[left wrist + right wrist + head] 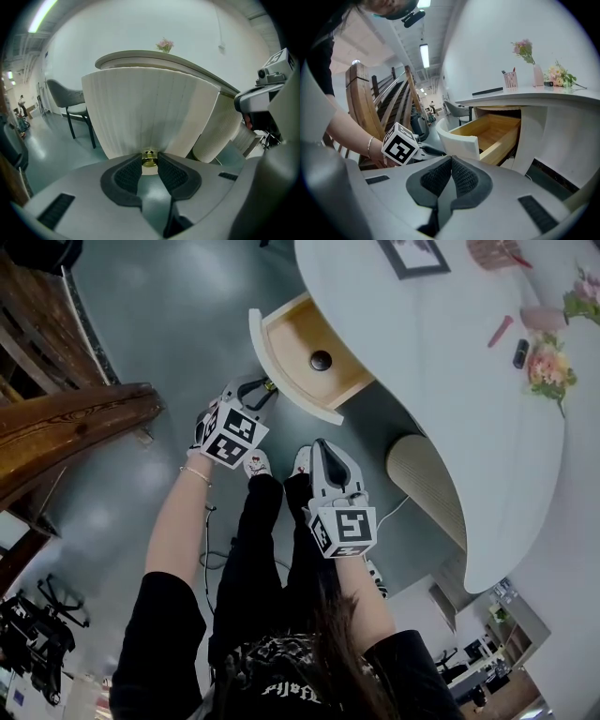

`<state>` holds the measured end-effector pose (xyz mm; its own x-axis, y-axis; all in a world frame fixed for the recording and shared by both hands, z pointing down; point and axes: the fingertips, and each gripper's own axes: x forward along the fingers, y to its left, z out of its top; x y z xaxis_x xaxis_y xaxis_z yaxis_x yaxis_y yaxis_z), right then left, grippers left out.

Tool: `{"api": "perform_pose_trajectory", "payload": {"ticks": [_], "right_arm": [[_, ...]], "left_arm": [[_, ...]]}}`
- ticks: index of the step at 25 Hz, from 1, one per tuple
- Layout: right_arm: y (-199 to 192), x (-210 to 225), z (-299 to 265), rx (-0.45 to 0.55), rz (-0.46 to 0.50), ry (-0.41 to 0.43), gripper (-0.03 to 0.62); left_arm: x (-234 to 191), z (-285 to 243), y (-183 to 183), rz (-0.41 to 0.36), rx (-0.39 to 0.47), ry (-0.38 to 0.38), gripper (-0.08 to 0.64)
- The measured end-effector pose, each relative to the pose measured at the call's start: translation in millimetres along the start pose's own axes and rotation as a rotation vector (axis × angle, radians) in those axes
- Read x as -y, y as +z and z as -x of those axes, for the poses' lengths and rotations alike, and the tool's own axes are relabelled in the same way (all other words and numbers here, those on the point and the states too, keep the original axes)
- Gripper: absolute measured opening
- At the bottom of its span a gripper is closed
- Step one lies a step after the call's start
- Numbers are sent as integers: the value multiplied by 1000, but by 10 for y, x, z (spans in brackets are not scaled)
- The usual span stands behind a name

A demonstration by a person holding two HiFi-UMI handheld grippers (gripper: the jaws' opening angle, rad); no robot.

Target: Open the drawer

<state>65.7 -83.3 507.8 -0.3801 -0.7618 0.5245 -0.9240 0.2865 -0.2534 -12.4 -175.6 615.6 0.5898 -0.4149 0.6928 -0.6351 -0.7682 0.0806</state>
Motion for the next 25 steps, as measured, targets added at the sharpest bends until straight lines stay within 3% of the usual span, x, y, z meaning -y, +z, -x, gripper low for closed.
{"api": "perform_pose_trajectory", "payload": {"ticks": [25], "right_arm": [[-68,-314,168,-28,15,34,26]], "left_arm": [[21,273,-273,-4,-70,13,118]]}}
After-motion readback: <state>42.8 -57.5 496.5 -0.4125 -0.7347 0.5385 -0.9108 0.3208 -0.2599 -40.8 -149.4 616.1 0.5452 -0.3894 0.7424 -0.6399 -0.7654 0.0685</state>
